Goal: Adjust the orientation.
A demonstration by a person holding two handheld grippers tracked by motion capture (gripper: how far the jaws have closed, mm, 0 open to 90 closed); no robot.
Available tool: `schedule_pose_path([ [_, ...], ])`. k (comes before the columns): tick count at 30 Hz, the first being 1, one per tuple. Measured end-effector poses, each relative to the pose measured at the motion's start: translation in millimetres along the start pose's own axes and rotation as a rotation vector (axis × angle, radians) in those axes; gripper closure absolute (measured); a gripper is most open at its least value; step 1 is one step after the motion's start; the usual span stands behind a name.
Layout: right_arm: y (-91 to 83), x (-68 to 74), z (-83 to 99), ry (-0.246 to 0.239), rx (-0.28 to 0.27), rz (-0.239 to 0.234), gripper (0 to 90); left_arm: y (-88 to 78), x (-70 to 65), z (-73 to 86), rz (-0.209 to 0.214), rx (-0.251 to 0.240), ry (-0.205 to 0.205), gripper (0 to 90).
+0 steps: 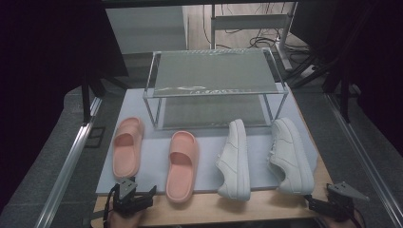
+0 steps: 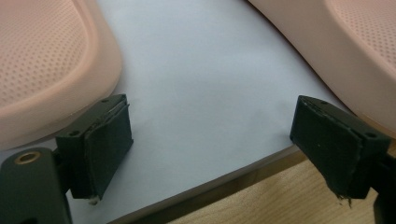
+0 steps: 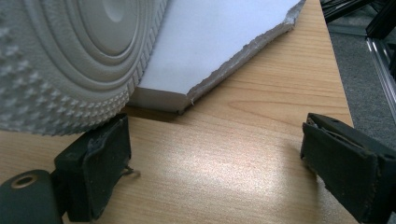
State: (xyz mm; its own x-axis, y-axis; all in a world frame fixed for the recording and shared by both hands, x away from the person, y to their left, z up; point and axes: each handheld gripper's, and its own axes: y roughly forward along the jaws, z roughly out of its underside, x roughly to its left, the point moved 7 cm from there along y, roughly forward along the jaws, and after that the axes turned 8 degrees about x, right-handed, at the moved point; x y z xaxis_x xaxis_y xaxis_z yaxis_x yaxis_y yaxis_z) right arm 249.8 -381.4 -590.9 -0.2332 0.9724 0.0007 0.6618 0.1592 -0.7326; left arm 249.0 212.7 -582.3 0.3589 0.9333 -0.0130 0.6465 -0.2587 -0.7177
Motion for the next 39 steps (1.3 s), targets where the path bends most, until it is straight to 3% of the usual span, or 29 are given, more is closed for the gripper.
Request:
schedule_pose_path([
  [28, 0.1, 0.5, 1.0, 0.011, -0.021, 0.008, 8.1, 1.1, -0.3, -1.9, 0.001, -0.004, -0.015, 11.7],
  [33, -0.1, 0.4, 1.3, 0.01, -0.021, 0.009, 8.1, 0.0, -2.9, -3.9, 0.039, -0.006, -0.025, 12.6],
  [39, -0.1, 0.5, 1.4, 0.01, -0.022, 0.009, 8.1, -5.2, -3.6, -8.8, 0.035, -0.02, -0.012, 12.5],
])
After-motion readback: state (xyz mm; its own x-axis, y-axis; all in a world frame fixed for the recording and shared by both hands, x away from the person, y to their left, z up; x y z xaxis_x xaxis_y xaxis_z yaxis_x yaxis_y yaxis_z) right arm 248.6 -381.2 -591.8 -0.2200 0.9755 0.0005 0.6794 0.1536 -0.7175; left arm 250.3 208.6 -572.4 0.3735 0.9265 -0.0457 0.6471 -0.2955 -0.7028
